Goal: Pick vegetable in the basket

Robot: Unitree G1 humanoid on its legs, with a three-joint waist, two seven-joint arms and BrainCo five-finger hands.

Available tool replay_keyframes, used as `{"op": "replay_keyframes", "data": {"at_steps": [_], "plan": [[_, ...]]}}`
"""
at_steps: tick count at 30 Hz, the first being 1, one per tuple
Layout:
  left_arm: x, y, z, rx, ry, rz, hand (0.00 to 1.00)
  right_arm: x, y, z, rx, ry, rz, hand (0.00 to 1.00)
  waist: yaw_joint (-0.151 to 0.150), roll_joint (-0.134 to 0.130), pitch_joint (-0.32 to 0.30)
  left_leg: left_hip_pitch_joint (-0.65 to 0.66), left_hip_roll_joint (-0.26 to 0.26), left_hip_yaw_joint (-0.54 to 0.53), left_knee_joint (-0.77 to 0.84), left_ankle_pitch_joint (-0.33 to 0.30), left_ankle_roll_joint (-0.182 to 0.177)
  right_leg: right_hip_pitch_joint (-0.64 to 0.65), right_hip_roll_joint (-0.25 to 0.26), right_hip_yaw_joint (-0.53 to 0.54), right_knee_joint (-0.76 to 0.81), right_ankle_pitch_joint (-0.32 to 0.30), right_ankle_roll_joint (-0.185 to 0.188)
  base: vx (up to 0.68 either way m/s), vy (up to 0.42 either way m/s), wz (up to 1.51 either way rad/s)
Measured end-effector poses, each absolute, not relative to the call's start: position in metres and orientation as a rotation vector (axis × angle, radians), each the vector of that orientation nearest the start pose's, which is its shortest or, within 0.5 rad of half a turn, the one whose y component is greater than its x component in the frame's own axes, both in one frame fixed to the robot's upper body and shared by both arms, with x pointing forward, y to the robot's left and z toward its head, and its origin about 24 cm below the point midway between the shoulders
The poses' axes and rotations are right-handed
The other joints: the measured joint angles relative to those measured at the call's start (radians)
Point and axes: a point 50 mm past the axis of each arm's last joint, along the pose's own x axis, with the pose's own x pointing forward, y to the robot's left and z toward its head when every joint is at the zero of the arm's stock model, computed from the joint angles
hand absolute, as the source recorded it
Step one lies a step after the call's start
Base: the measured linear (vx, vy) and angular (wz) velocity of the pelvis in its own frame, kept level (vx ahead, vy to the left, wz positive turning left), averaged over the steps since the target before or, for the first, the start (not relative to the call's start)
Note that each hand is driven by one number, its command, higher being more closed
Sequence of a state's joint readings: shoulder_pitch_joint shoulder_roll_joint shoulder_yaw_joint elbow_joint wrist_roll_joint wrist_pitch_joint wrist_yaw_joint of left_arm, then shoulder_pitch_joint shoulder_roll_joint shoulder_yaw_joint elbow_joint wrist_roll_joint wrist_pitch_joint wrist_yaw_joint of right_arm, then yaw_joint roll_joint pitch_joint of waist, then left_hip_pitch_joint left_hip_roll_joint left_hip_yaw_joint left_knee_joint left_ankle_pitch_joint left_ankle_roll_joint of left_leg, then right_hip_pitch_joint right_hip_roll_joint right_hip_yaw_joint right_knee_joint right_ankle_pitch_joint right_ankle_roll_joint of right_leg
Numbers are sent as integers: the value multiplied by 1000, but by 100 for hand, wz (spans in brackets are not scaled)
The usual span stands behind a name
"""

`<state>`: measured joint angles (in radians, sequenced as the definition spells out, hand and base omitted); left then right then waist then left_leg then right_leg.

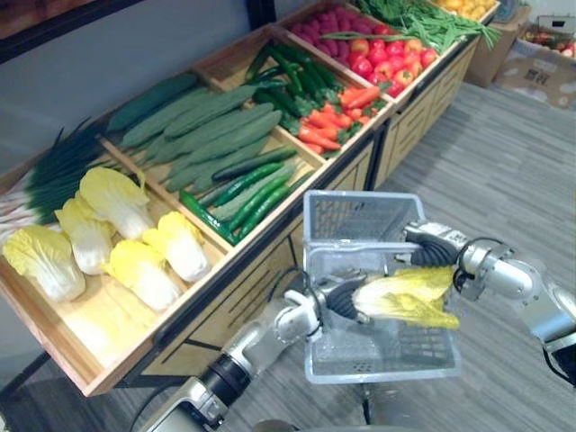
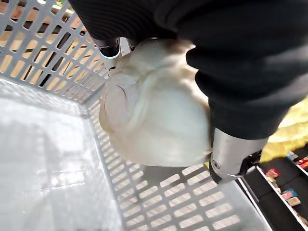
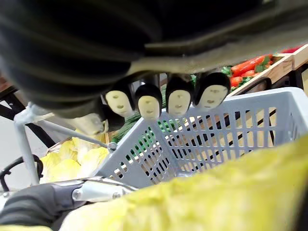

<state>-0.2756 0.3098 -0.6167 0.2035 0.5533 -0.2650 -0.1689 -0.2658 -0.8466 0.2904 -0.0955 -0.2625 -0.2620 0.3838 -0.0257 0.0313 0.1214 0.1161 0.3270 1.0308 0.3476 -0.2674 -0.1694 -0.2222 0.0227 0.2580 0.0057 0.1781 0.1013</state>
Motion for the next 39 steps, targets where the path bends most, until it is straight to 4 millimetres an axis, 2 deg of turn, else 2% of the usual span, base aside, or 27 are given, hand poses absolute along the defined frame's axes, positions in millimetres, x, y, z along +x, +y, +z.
{"op": "replay_keyframes", "data": {"at_steps": [16, 21, 24, 26, 27, 29, 30, 33, 36, 38, 39], "plan": [[256, 50, 25, 961, -249, -835, 0, 271, -182, 131, -1193, -275, 739, 100, -1, -1, -22, -5, 4, -2, 4, 0, 0, 1, 3, 1, 0, 0, 0, -2, -1, 0], [256, 45, 29, 936, -265, -831, 0, 272, -191, 126, -1157, -243, 690, 100, 0, -2, -22, -10, 4, -26, 4, 0, 0, 4, -2, -13, -1, 0, 0, -8, 1, 9], [253, 41, 47, 865, -335, -817, 0, 273, -203, 120, -1096, -203, 614, 100, 0, -1, -24, -26, 3, -51, 5, 1, 2, 7, -11, -35, -2, 0, 0, -18, 3, 20], [245, 41, 67, 743, -398, -813, 0, 273, -217, 110, -1045, -142, 546, 100, 3, -2, -33, -33, 3, -72, 5, 3, 5, 11, -18, -55, -3, 0, 0, -22, 12, 37], [238, 42, 79, 622, -423, -841, 0, 272, -223, 100, -1007, -95, 505, 100, 3, -2, -39, -41, 3, -91, 4, 4, 7, 20, -24, -74, -6, 0, 0, -17, 18, 34], [232, 45, 87, 523, -430, -855, 0, 271, -229, 91, -979, -54, 479, 100, 5, -3, -45, -44, 3, -102, 4, 5, 8, 23, -28, -85, -6, -1, 0, -25, 16, 28], [224, 50, 92, 397, -422, -875, 0, 269, -238, 74, -931, 19, 428, 100, 12, -5, -50, -44, 2, -120, 4, 6, 11, 37, -34, -103, -6, -5, -4, -22, 17, 26], [214, 57, 95, 271, -399, -905, 0, 267, -251, 56, -887, 93, 339, 100, 17, -7, -56, -57, -1, -150, 1, 8, 14, 44, -44, -132, -6, -6, -6, -31, 8, 38], [204, 66, 98, 98, -349, -947, 0, 257, -284, 29, -797, 234, 142, 100, 33, -14, -63, -82, -25, -219, -25, 26, 33, 55, -74, -198, -6, -15, -8, -44, 2, 69], [197, 74, 99, 16, -317, -964, 0, 239, -311, 5, -720, 363, -19, 100, 50, -16, -73, -103, -49, -285, -54, 46, 49, 74, -102, -262, -4, -30, -5, -31, -3, 85], [195, 77, 99, 1, -310, -965, 0, 232, -318, -2, -699, 402, -58, 100, 54, -18, -82, -111, -59, -306, -67, 54, 54, 75, -109, -281, -5, -32, -4, -11, -6, 92]]}}
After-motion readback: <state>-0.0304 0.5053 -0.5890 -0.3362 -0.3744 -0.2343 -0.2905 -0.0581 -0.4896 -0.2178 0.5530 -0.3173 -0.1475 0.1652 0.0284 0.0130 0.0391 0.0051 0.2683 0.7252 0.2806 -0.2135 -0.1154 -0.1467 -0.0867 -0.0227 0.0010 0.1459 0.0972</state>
